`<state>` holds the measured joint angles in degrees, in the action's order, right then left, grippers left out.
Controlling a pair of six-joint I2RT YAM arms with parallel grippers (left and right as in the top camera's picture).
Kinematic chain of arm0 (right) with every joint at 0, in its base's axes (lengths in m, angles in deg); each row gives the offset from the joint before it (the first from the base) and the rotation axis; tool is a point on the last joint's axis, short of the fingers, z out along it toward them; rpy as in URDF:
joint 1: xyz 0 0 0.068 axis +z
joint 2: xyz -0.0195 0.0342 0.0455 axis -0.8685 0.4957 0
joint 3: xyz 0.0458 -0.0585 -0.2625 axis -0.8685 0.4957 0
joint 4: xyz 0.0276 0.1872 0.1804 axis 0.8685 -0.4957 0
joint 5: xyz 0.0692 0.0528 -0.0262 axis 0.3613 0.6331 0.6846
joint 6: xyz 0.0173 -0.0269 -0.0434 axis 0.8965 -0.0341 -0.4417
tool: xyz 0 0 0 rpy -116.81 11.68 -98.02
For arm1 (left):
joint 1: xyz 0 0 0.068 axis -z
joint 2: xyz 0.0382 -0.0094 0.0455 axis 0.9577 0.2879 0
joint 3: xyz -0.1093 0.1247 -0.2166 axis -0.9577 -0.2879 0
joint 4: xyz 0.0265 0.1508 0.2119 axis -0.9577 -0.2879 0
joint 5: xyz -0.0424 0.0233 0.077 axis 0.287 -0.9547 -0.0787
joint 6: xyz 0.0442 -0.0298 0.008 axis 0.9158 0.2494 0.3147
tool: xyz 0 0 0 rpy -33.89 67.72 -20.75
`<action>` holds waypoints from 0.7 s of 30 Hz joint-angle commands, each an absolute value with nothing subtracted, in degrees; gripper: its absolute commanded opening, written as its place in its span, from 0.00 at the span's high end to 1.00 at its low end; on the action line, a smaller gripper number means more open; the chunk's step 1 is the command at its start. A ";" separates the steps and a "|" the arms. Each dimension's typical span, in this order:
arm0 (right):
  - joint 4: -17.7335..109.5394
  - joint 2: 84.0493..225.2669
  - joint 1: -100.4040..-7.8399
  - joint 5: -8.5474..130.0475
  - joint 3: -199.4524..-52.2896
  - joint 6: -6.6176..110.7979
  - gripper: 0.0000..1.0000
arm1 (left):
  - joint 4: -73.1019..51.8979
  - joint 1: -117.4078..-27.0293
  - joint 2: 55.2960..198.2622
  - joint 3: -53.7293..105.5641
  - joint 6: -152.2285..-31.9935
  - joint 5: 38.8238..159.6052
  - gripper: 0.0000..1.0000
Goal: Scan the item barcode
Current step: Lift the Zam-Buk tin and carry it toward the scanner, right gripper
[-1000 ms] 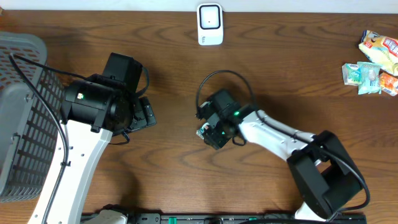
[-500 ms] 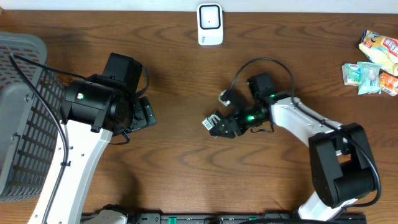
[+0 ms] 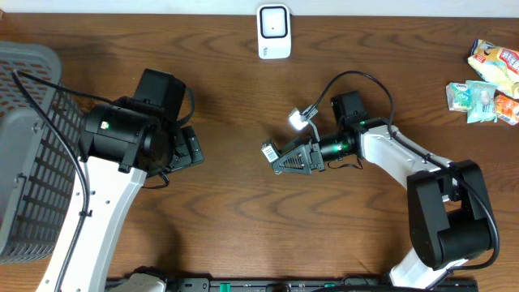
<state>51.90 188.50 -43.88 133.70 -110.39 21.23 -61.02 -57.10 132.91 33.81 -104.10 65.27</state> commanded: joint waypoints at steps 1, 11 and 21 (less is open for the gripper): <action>53.96 188.07 -44.23 142.11 -110.12 24.29 0.46 | -61.19 -57.34 132.60 34.07 -104.62 65.12 0.03; 73.37 188.07 -44.82 132.45 -110.12 50.60 0.44 | -61.17 -57.34 132.60 34.07 -104.62 65.12 0.02; 93.45 188.07 -44.91 114.24 -110.12 76.33 0.50 | -61.19 -57.34 132.60 34.07 -104.62 65.12 0.03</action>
<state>91.62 188.50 -44.38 119.77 -109.99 66.45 -61.02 -57.10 132.91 33.81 -104.10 65.27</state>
